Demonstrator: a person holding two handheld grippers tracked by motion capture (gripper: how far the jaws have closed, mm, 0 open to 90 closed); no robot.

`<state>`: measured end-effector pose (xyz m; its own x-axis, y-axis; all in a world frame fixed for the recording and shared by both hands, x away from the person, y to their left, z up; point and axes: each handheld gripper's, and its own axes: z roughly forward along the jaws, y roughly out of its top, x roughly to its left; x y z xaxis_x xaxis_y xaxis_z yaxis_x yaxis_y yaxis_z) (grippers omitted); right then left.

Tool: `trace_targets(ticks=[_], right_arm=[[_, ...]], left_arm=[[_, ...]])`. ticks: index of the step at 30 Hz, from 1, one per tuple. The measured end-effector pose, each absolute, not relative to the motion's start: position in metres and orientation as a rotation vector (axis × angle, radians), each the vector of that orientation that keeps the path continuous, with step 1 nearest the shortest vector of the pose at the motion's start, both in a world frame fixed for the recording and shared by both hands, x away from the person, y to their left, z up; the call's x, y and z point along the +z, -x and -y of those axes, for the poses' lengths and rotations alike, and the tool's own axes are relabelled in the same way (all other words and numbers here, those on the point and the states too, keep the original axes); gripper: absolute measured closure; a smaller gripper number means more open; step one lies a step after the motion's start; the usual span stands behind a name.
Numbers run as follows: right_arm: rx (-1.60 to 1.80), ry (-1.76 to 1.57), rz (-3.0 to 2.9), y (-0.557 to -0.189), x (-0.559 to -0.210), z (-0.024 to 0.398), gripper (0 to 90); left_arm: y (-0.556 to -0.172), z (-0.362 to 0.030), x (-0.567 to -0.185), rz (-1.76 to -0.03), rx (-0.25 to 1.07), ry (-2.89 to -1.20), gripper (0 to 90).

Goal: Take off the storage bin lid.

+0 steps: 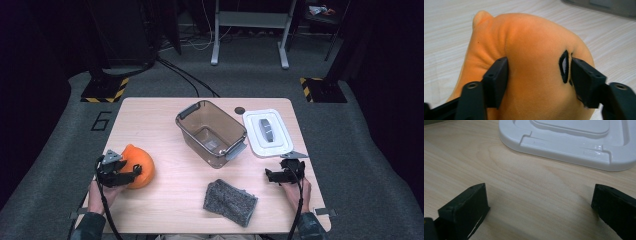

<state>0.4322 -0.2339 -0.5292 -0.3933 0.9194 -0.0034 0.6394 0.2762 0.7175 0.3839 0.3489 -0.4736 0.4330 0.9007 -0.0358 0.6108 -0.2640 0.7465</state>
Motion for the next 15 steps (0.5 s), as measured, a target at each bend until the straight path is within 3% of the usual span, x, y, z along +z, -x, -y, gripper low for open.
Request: trace_targets(ticks=[8,15], right_arm=[[0.895,-1.401,-2.13,-0.432,-0.5292,0.2337,0.0],[0.903,-1.413,-2.124,-0.4324,-0.5292,0.2338,0.1]], left_arm=[[-0.3833,-0.3447,-0.4743,-1.291,0.561,-1.989,61.1],[-0.3785,-0.3399,-0.4732,-1.279,0.642,-1.97,69.0]])
